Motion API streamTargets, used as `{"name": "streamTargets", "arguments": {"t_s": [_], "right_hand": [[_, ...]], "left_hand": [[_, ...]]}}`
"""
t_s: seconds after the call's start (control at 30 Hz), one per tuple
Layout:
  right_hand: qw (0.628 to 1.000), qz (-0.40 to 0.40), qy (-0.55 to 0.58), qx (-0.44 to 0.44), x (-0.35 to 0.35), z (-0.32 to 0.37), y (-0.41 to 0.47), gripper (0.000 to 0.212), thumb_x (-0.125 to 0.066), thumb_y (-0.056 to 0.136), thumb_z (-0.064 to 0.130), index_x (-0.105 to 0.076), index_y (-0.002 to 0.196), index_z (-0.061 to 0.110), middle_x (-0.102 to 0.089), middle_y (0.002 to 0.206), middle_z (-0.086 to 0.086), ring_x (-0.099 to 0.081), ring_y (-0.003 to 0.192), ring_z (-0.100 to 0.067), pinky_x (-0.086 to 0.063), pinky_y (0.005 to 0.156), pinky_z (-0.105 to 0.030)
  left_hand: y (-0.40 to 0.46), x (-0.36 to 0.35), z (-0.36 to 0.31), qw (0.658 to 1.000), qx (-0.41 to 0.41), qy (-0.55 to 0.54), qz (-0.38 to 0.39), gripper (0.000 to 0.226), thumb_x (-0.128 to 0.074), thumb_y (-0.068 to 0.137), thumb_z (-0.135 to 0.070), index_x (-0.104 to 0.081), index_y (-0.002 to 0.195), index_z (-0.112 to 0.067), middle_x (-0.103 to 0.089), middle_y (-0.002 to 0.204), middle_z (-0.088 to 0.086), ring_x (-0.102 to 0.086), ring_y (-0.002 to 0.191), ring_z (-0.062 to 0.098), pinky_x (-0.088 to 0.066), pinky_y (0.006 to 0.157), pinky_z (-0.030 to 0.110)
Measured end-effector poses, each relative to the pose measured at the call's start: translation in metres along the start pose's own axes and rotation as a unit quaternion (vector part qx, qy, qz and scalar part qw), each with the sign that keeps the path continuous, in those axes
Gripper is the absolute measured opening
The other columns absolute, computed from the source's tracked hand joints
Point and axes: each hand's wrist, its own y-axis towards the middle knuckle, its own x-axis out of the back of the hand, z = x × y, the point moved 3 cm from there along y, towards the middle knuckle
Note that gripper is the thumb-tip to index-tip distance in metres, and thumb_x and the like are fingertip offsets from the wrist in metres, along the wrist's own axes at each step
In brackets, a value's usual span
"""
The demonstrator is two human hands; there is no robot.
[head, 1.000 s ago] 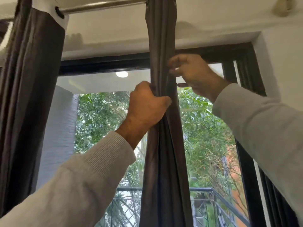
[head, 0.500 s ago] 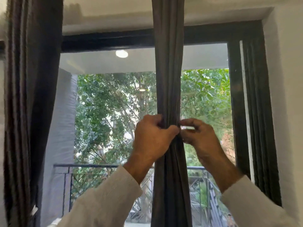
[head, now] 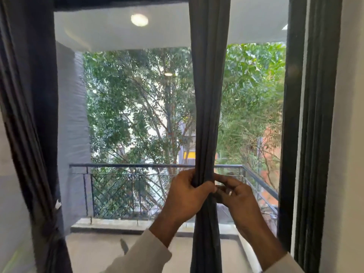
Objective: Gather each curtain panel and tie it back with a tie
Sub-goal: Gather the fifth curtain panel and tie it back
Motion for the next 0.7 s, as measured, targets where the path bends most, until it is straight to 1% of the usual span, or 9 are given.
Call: {"name": "streamTargets", "arguments": {"t_s": [0.1,0.13,0.23,0.3,0.33,0.4,0.5,0.6,0.7], "right_hand": [[1.000,-0.008,0.002,-0.015,0.003,-0.016,-0.013,0.033,-0.068,0.095,-0.007,-0.081,0.111,0.019,-0.082,0.104,-0.011,-0.078,0.089,-0.026,-0.064,0.077,-0.035],[1.000,-0.012,0.005,-0.020,0.004,-0.024,-0.017,0.033,-0.068,0.095,-0.007,-0.083,0.109,0.019,-0.081,0.107,-0.010,-0.077,0.090,-0.029,-0.064,0.078,-0.036],[0.999,-0.023,0.017,-0.037,0.006,-0.053,-0.030,0.023,-0.078,0.088,0.008,-0.083,0.110,0.014,-0.080,0.111,-0.015,-0.074,0.097,-0.048,-0.063,0.085,-0.059],[0.997,-0.045,0.025,-0.056,0.007,-0.069,-0.038,0.031,-0.081,0.080,0.019,-0.081,0.108,0.007,-0.079,0.105,-0.022,-0.074,0.091,-0.049,-0.061,0.084,-0.065],[0.996,-0.059,0.016,-0.068,0.008,-0.077,-0.043,0.033,-0.083,0.078,0.017,-0.078,0.109,0.006,-0.078,0.103,-0.023,-0.076,0.085,-0.043,-0.063,0.081,-0.062],[0.992,-0.077,0.005,-0.097,0.007,-0.087,-0.049,0.036,-0.082,0.085,0.000,-0.070,0.117,0.009,-0.076,0.113,-0.016,-0.074,0.072,-0.025,-0.066,0.068,-0.046],[0.989,-0.065,0.001,-0.133,0.009,-0.107,-0.055,0.054,-0.076,0.090,-0.006,-0.058,0.136,0.017,-0.068,0.130,0.001,-0.070,0.067,-0.014,-0.055,0.053,-0.029],[0.990,-0.039,-0.003,-0.132,0.010,-0.115,-0.058,0.038,-0.077,0.089,-0.007,-0.070,0.123,0.009,-0.079,0.108,-0.008,-0.074,0.078,-0.018,-0.055,0.060,-0.020],[0.987,-0.049,-0.123,-0.091,0.014,-0.116,-0.067,0.021,-0.083,0.087,0.004,-0.083,0.101,0.019,-0.081,0.086,0.005,-0.072,0.077,-0.004,-0.052,0.069,-0.014]], "left_hand": [[-0.013,-0.004,0.021,1.000,0.016,-0.012,0.021,0.033,-0.072,0.069,-0.037,-0.087,0.098,-0.037,-0.084,0.103,0.001,-0.081,0.101,0.026,-0.064,0.096,0.051],[-0.017,-0.005,0.028,0.999,0.023,-0.012,0.021,0.032,-0.071,0.069,-0.038,-0.086,0.098,-0.040,-0.085,0.102,-0.001,-0.081,0.101,0.025,-0.064,0.096,0.051],[-0.031,-0.011,0.054,0.999,0.048,-0.002,0.019,0.028,-0.072,0.072,-0.036,-0.085,0.095,-0.044,-0.084,0.100,-0.003,-0.081,0.098,0.022,-0.064,0.093,0.050],[-0.039,-0.014,0.071,0.998,0.065,0.003,0.009,0.025,-0.073,0.075,-0.029,-0.084,0.090,-0.046,-0.084,0.096,-0.003,-0.081,0.093,0.019,-0.065,0.090,0.049],[-0.044,-0.016,0.079,0.998,0.069,0.001,0.003,0.027,-0.073,0.077,-0.026,-0.083,0.091,-0.046,-0.084,0.097,-0.003,-0.081,0.093,0.019,-0.066,0.088,0.050],[-0.051,-0.017,0.092,0.998,0.065,0.004,-0.020,0.029,-0.075,0.079,-0.024,-0.080,0.102,-0.041,-0.084,0.101,-0.004,-0.081,0.095,0.019,-0.066,0.088,0.051],[-0.058,-0.017,0.101,0.998,0.044,0.010,-0.045,0.040,-0.080,0.082,-0.022,-0.075,0.120,-0.029,-0.082,0.108,-0.009,-0.080,0.101,0.014,-0.066,0.091,0.045],[-0.061,-0.014,0.110,0.995,0.034,0.067,-0.073,0.033,-0.084,0.083,-0.035,-0.080,0.115,-0.026,-0.083,0.102,-0.013,-0.080,0.095,0.010,-0.066,0.086,0.044],[-0.068,-0.009,0.115,0.974,0.032,0.193,-0.113,0.042,-0.079,0.084,-0.060,-0.084,0.102,-0.023,-0.083,0.090,-0.008,-0.080,0.085,0.014,-0.065,0.074,0.039]]}}
